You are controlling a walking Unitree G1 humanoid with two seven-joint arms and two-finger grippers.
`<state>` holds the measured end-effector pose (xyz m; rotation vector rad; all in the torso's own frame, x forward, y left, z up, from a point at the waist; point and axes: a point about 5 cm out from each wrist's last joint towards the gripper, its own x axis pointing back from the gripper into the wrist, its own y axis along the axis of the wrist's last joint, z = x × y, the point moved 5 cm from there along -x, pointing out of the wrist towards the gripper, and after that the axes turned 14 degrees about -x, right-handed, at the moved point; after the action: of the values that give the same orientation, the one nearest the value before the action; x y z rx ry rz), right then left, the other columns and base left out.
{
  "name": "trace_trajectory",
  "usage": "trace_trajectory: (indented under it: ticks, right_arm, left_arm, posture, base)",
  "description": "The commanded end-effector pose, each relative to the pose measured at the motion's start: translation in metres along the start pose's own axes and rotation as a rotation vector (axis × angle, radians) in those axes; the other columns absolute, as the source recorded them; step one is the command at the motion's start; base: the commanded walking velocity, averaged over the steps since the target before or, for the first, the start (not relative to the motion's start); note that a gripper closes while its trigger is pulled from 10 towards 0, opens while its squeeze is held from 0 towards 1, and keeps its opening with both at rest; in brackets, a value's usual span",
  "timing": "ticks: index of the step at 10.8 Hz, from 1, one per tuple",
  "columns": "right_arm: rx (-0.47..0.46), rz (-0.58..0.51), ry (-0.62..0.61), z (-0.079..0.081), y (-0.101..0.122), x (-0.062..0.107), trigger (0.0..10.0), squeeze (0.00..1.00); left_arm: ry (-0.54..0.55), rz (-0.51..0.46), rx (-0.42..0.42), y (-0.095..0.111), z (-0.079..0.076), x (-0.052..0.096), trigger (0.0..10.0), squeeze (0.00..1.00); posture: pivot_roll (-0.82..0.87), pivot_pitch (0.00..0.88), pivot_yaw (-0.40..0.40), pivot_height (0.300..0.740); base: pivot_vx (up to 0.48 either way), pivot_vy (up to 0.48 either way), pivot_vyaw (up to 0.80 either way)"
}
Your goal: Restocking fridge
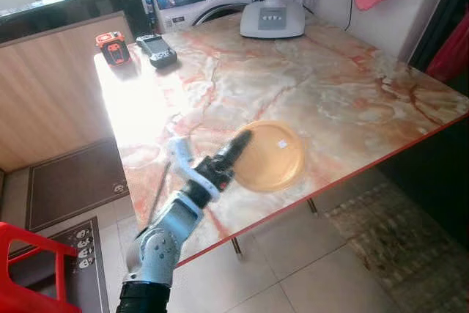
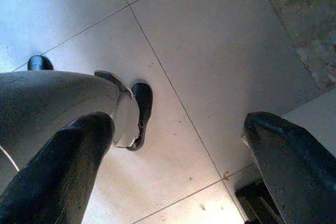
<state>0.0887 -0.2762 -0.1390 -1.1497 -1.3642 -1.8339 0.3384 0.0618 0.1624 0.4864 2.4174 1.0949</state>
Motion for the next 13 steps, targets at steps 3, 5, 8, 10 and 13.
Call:
trace_trajectory:
  ticks: [3,5,8,10,13]
  right_arm:
    - [-0.070,0.000,-0.026,-0.005,-0.008,0.003,10.0,0.00]
    - [-0.076,0.004,-0.020,-0.004,-0.010,0.003,10.0,0.00]
    - [-0.067,0.015,-0.017,-0.002,-0.013,0.003,10.0,0.00]
    - [-0.086,0.014,-0.033,-0.004,-0.016,0.004,10.0,0.00]
    - [-0.108,0.021,-0.037,-0.004,-0.020,0.005,10.0,0.00]
  left_arm:
    - [0.224,-0.129,-0.027,0.022,0.030,0.017,10.0,0.00]
    - [0.384,-0.242,-0.081,0.050,0.049,0.038,10.0,0.00]
    - [0.563,-0.257,-0.187,0.064,0.077,0.076,10.0,0.00]
    - [0.595,-0.232,-0.188,0.058,0.082,0.078,10.0,0.00]
    - [0.580,-0.211,-0.185,0.052,0.078,0.071,10.0,0.00]
  posture:
    - [0.03,0.000,0.054,0.740]
    - [0.04,0.000,0.057,0.740]
    - [0.07,0.000,0.052,0.740]
    - [0.06,0.000,0.058,0.740]
    - [0.06,0.000,0.059,0.740]
  base:
    - [0.000,0.000,0.00]
    - [0.000,0.000,0.00]
    - [0.000,0.000,0.00]
    - [0.000,0.000,0.00]
    - [0.000,0.000,-0.52]
